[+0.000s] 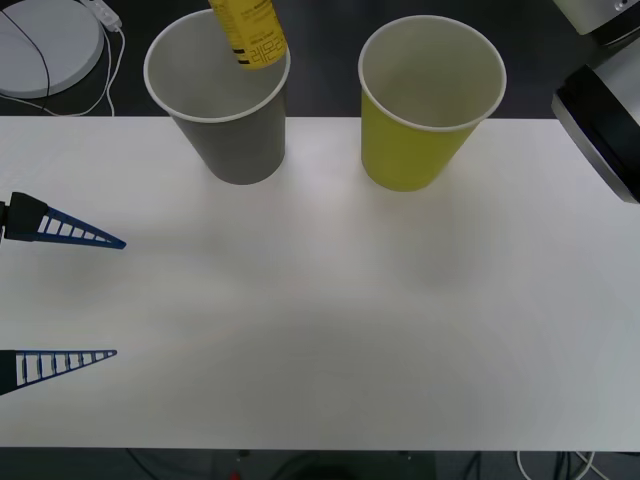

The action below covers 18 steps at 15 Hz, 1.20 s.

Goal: Put the can into the green bin and the plastic bottle into the gray bin

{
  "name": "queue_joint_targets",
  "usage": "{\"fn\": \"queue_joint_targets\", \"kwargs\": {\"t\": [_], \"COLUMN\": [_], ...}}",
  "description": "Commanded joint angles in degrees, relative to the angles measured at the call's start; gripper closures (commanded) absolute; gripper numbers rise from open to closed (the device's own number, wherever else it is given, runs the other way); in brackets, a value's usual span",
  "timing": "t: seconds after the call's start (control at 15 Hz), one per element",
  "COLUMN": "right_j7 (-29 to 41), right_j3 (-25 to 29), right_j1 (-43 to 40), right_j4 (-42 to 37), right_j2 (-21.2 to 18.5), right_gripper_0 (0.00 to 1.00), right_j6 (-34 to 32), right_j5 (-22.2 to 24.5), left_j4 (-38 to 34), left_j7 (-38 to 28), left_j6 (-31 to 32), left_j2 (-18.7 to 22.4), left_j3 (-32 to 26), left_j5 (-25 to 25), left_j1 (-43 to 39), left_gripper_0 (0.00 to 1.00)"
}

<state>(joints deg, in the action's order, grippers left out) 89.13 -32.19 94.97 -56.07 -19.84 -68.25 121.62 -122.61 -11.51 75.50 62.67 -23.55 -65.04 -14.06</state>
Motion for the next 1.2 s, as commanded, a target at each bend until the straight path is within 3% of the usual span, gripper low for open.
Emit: {"fn": "queue_joint_targets", "kwargs": {"t": [0.07,0.33,1.2], "right_j7": [0.0,0.0,-0.09], "right_j3": [-1.12,-4.1,-6.56], "right_j1": [2.15,5.13,7.42], "right_j4": [4.48,10.1,13.97], "right_j2": [1.64,3.4,5.6], "right_gripper_0": [1.0,1.0,1.0], "right_j6": [2.24,5.67,6.29], "right_j5": [-0.33,-2.61,-3.84], "left_j4": [0.0,0.0,0.0], "left_j7": [0.0,0.0,0.0], "left_j6": [-0.01,-0.01,-0.01], "left_j2": [0.0,0.0,0.0], "left_j3": [0.0,0.0,0.0], "left_j5": [0.0,0.0,0.0], "left_j1": [0.0,0.0,0.0], "left_gripper_0": [0.0,0.0,0.0]}}
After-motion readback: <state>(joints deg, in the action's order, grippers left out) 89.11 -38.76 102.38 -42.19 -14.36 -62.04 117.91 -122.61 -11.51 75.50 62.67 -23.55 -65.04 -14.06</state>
